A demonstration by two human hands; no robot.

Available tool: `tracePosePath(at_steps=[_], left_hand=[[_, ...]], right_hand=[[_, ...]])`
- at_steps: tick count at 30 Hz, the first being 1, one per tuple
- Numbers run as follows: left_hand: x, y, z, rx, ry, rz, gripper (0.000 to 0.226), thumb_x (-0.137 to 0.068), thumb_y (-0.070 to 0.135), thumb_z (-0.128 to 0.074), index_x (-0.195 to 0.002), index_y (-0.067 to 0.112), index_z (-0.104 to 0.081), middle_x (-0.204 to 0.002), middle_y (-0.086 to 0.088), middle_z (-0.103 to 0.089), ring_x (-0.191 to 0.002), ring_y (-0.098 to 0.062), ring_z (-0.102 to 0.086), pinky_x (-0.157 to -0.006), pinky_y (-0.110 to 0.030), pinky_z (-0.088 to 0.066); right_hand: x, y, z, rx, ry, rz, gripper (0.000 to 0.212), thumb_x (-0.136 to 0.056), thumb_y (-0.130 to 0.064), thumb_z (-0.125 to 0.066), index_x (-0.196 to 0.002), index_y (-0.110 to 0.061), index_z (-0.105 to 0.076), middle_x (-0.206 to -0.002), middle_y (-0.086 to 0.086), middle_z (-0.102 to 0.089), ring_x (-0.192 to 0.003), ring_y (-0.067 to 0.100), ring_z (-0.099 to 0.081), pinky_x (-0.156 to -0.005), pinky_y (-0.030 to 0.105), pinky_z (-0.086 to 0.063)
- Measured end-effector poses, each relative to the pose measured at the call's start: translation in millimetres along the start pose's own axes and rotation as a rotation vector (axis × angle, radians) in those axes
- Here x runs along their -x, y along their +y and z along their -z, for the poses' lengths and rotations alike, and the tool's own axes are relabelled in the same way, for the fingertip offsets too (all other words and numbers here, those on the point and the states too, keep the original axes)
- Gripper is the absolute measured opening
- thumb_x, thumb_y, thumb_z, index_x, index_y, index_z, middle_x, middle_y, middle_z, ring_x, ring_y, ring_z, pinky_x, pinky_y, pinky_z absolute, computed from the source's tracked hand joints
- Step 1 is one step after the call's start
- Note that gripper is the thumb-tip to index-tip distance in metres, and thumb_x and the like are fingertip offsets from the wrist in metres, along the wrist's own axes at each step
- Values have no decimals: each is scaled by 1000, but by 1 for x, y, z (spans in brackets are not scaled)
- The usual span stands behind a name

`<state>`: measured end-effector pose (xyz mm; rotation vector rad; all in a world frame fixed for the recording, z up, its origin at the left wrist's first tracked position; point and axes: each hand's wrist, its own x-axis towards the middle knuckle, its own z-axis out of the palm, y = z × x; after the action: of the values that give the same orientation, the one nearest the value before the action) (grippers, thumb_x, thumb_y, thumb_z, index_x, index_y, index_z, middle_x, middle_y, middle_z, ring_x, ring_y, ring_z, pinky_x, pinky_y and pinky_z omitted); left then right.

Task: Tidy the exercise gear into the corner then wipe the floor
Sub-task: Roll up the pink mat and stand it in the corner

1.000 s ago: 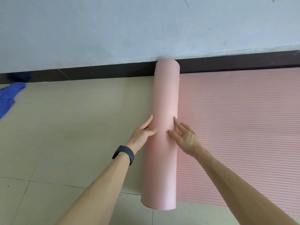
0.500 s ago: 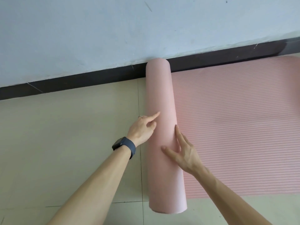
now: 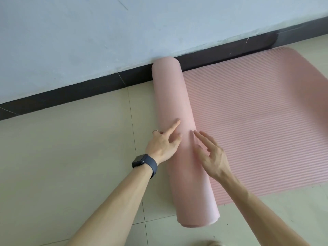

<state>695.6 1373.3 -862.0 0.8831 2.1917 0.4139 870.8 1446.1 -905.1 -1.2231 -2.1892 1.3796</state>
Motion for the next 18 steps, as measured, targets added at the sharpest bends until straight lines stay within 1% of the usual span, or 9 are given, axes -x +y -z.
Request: tracePosePath(at_steps=[2,4,6,8,10,11,12,15,18], left_hand=[[-10,0,15,74,-66,-36,40,-100,58,-32,-133,78,-22,-113,-6,-50,-85,-33,-64,-89,-38,-53],[-15,-8,31,312,-114,-10,47,-103,42,-38,-133,77,-28,-106,3,-56,-81,-28,-73,-85,-41,-58],[-18,-22,38,359,-92,-8,58,-103,29,-44,-137,73,-27,-117,6,-62,-80,-15,-74,-81,-33,-56],[-21,-29,40,164,-4,-63,65,-100,25,-50,-141,69,-26,-129,8,-58,-85,-10,-67,-80,-29,-52],[-27,-25,36,-79,42,-151,69,-96,29,-57,-146,63,-23,-146,10,-45,-119,-14,-56,-94,-31,-48],[-28,-17,32,-170,36,-198,72,-95,33,-60,-148,60,-21,-155,10,-37,-136,-15,-44,-102,-32,-43],[-30,-7,28,-247,20,-237,75,-94,38,-62,-150,59,-17,-160,8,-32,-145,-17,-33,-108,-33,-37],[-34,27,10,-377,1,-302,77,-93,53,-58,-151,58,-7,-162,8,-28,-149,-22,-23,-115,-41,-27],[-45,55,-7,-478,77,-371,72,-92,63,-50,-150,59,-9,-158,16,-25,-141,-17,-31,-109,-43,-35]], right_hand=[[-7,-12,5,94,-116,44,67,-85,-68,-49,-148,-49,-33,-159,-15,-29,-143,6,-30,-118,31,-24],[-14,-18,9,256,-193,30,82,-78,-81,-50,-149,-55,-19,-160,-21,-18,-140,12,-30,-114,36,-32],[-19,-15,16,316,-174,3,85,-73,-83,-52,-147,-57,-19,-154,-28,-21,-134,14,-34,-106,38,-42],[-25,-8,27,307,-133,-8,83,-72,-78,-55,-146,-53,-26,-149,-29,-29,-132,14,-37,-103,36,-44],[-31,3,42,294,-113,-40,82,-69,-74,-52,-146,-50,-33,-148,-28,-36,-132,14,-38,-103,35,-42],[-33,10,51,281,-112,-64,82,-68,-72,-50,-145,-49,-37,-148,-27,-38,-133,14,-38,-104,35,-40],[-34,17,61,262,-114,-90,82,-67,-71,-49,-145,-48,-40,-150,-24,-39,-136,13,-38,-106,35,-38],[-33,31,92,241,-101,-171,73,-71,-62,-54,-142,-48,-45,-151,-18,-42,-140,12,-38,-111,34,-35],[-27,32,108,279,132,-102,53,-85,-39,-63,-135,-48,-53,-139,-19,-54,-128,14,-51,-96,32,-47]])
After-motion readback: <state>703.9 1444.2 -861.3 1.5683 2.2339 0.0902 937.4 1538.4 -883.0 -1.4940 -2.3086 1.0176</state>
